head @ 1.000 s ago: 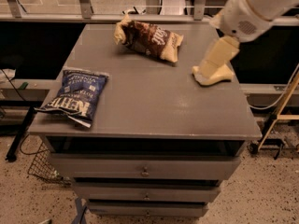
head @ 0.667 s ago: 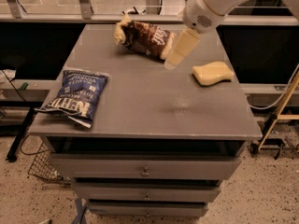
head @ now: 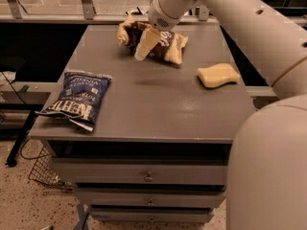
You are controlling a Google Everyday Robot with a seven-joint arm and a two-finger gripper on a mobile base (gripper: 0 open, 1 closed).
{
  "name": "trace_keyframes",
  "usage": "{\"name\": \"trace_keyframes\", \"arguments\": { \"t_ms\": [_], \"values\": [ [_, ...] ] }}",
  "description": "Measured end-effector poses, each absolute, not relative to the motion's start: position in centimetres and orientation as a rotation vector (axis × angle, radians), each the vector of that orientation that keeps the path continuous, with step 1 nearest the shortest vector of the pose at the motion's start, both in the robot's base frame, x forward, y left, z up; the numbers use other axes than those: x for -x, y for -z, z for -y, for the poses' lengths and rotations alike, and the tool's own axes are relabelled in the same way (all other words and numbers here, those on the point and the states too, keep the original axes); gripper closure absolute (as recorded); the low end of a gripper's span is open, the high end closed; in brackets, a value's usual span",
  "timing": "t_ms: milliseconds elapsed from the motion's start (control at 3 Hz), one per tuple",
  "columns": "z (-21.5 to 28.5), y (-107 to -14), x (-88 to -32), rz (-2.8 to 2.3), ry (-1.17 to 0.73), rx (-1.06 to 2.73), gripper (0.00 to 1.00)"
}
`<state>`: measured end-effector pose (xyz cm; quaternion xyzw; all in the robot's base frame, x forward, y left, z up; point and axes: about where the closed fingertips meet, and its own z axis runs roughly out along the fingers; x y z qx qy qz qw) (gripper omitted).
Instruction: Move brown chip bag near blue chip bag
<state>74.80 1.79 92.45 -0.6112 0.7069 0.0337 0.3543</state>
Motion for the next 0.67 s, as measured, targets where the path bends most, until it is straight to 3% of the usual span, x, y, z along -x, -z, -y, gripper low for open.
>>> {"name": "trace_keyframes", "arguments": {
  "t_ms": [667],
  "values": [
    [-4.6, -92.4, -80.0, -1.778, -0.038, 1.514, 0.41]
  ]
}}
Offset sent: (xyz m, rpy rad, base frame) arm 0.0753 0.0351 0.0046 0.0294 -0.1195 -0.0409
